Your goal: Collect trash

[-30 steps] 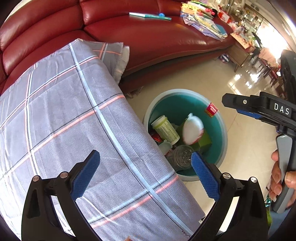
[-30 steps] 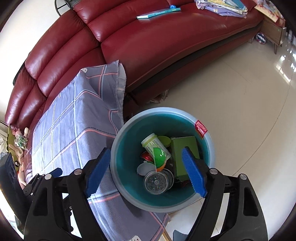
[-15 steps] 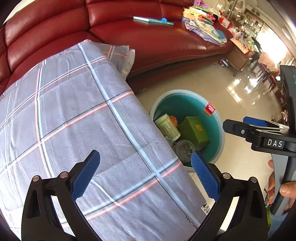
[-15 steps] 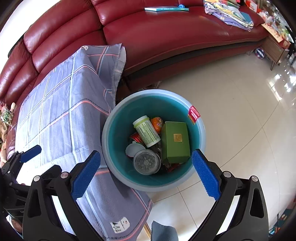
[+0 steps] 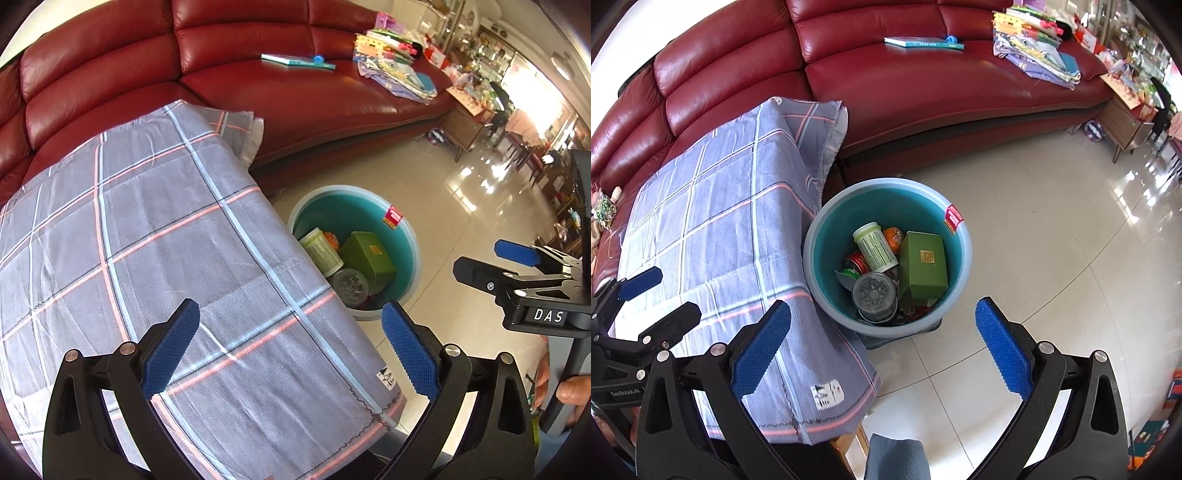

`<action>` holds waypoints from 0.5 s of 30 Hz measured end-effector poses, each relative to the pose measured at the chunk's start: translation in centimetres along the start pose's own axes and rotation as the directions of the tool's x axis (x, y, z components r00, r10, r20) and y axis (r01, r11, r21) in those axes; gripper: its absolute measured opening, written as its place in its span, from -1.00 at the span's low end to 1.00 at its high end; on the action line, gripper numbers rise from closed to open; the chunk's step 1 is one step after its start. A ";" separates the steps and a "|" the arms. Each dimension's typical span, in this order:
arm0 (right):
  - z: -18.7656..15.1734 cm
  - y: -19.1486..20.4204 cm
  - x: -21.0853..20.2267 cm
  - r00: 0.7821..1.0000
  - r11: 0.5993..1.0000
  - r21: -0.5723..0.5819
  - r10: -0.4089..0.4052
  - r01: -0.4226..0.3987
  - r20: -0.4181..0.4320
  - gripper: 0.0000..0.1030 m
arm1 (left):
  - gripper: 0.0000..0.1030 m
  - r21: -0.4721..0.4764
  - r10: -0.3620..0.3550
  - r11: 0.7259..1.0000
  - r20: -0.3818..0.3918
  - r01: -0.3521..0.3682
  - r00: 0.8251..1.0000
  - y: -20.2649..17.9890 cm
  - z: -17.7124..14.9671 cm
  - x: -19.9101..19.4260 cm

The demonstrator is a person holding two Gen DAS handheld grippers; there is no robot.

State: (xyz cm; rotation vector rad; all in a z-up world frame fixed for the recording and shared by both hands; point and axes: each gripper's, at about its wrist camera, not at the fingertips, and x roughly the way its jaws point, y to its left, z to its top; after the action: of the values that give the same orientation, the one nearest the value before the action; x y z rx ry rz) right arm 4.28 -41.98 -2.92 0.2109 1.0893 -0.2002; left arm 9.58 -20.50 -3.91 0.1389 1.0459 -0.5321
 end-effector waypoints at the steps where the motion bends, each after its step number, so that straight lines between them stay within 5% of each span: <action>1: -0.3 0.0 -0.5 1.000 1.000 -0.005 -0.008 0.009 0.006 0.87 | 0.92 0.004 0.002 1.000 -0.004 -0.002 1.000 -0.2 -0.1 -0.3; 15: -4.7 -0.4 -3.9 0.997 0.998 -0.041 -0.051 0.053 0.050 0.87 | 0.92 0.038 0.052 0.998 0.030 -0.053 0.998 -2.6 -2.7 -3.5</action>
State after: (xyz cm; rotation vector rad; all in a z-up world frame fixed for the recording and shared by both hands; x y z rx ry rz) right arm -1.58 -40.88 -1.56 0.1394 1.0500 -0.2275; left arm 4.87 -20.58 -1.91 0.1918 1.0014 -0.5054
